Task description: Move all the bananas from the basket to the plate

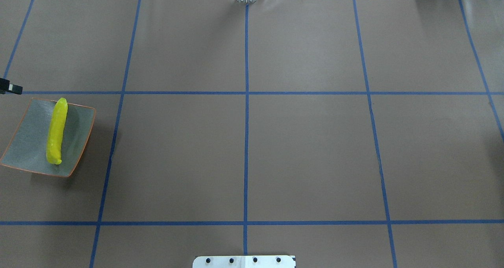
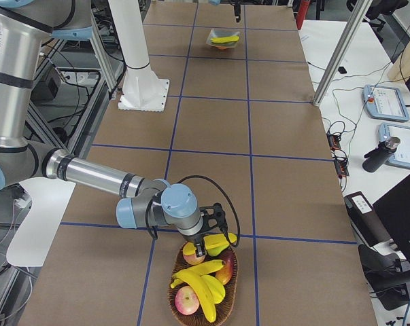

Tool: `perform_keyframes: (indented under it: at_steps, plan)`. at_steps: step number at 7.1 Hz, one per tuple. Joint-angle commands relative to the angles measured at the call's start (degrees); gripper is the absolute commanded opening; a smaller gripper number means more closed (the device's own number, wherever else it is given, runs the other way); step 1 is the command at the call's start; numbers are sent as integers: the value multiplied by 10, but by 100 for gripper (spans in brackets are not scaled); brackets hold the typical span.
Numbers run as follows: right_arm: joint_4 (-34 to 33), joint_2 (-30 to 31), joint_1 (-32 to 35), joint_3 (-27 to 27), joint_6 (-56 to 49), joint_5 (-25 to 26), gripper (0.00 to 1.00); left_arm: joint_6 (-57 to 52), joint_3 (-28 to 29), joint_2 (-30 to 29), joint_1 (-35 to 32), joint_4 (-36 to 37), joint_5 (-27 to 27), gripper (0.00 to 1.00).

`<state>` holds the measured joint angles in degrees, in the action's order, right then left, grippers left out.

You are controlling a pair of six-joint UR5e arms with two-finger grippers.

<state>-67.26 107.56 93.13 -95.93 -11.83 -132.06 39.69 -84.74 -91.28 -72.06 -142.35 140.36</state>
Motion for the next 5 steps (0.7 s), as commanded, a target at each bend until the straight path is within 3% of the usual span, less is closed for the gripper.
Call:
perform_keyframes:
  at_steps: [1, 2, 3, 5]
  plan:
    - [-85, -6, -3, -73, 0, -1, 0, 0, 1, -1, 1, 2, 0, 71]
    - [-144, -45, -3, -93, 6, -1, 0, 2, 0, -5, 1, 5, 0, 71]
    - [-159, -74, -8, -94, 33, -13, 0, 47, 3, -22, 2, 5, 1, 71]
    - [-154, -157, -60, -95, 225, -63, 0, 171, 13, -96, 8, 4, 1, 72]
